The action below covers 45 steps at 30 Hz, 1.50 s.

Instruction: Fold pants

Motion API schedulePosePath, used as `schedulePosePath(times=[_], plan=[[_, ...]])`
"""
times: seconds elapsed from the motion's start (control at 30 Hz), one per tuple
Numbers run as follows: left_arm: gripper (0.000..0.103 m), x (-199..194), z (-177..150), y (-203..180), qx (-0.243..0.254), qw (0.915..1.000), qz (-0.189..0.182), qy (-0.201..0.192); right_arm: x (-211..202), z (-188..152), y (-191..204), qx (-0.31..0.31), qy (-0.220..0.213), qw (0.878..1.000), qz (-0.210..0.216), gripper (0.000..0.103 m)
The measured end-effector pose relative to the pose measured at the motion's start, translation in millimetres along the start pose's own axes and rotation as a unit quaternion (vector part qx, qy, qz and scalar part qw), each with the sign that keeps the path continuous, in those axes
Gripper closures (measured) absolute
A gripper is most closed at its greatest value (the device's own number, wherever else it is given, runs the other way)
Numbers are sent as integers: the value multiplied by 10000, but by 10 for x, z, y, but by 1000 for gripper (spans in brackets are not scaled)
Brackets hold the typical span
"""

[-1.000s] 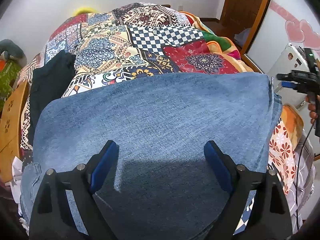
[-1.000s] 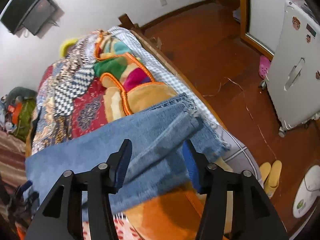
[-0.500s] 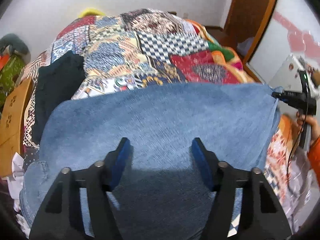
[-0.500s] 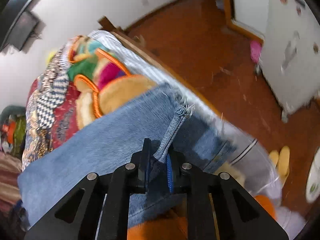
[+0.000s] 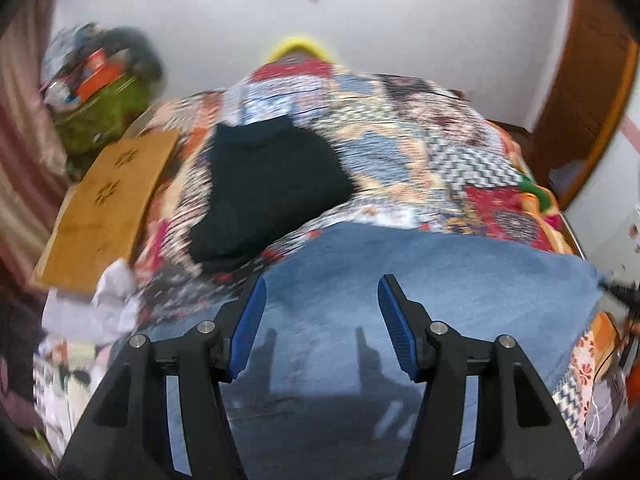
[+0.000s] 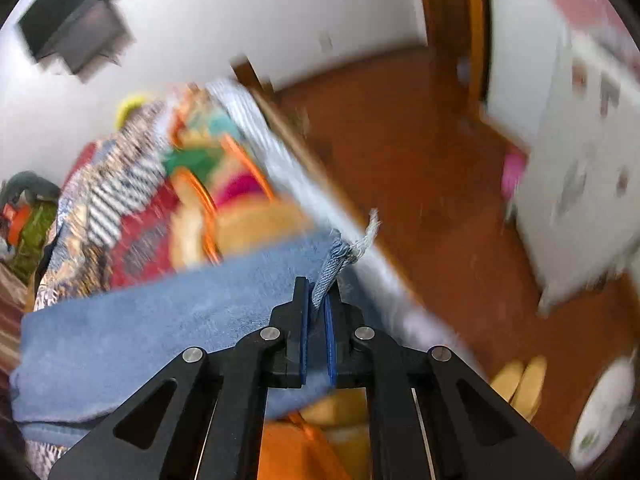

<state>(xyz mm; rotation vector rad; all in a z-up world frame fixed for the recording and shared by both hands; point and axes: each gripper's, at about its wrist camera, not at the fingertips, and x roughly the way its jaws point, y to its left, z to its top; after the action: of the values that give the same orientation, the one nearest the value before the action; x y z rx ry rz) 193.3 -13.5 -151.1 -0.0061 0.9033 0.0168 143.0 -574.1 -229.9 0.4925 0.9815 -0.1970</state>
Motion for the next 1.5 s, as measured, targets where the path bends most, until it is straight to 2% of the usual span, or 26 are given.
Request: schedulePosePath(times=[0.1,0.2,0.3,0.37,0.43,0.53,0.63,0.77,0.83,0.93,0.97,1.07,1.13,1.2,1.3,1.37,1.43,1.5], plan=[[44,-24,-120,288,-192,9993,327,27,278,-216,-65,29,557,9984,-55,97],[44,-84,-221,596,-465,9975,538,25,213,-196,24,-129,559,9979,-302,93],[43,-168,-276,921,-698,9929,952,-129,9,-75,156,-370,458,9967,-565,80],[32,-196,-305,1148,-829,9900,1138,-103,-187,-10,383,-834,248,9945,-584,67],[19,-206,-335,1393,-1030,9872,1208,-131,-334,47,664,-1221,63,9911,-519,63],[18,-153,-383,1719,-1196,9849,1248,-79,-549,107,1227,-1741,-158,9846,-33,62],[18,9,-441,1985,-1236,9844,1247,84,-643,83,1850,-2220,-285,9731,551,56],[18,305,-567,2256,-1348,9848,991,473,-633,-132,2798,-2912,-216,9459,1415,50],[18,482,-654,2345,-1416,9837,824,740,-529,-260,3183,-3201,-66,9315,1726,50],[20,702,-787,2399,-1506,9815,562,1044,-258,-520,3853,-3723,270,9032,2117,50],[22,777,-842,2407,-1550,9804,402,1150,-179,-593,3997,-3846,376,8957,2202,50],[37,895,-950,2376,-1696,9765,50,1327,67,-801,4403,-4192,691,8723,2420,50],[56,929,-1006,2354,-1808,9734,-251,1386,259,-874,4694,-4412,856,8586,2466,50],[69,920,-1029,2332,-1917,9698,-551,1405,454,-944,4902,-4599,1046,8457,2497,50],[84,891,-1050,2281,-2011,9669,-780,1362,675,-1061,5137,-4844,1310,8310,2401,50],[98,836,-1058,2240,-2014,9699,-607,1228,848,-1120,5216,-4952,1519,8234,2316,50],[100,735,-1040,2145,-1779,9788,-118,1011,943,-1162,5222,-4857,1794,8190,2474,51],[101,638,-1005,2034,-1464,9855,348,782,929,-1202,5234,-4714,1921,8168,2713,62]])
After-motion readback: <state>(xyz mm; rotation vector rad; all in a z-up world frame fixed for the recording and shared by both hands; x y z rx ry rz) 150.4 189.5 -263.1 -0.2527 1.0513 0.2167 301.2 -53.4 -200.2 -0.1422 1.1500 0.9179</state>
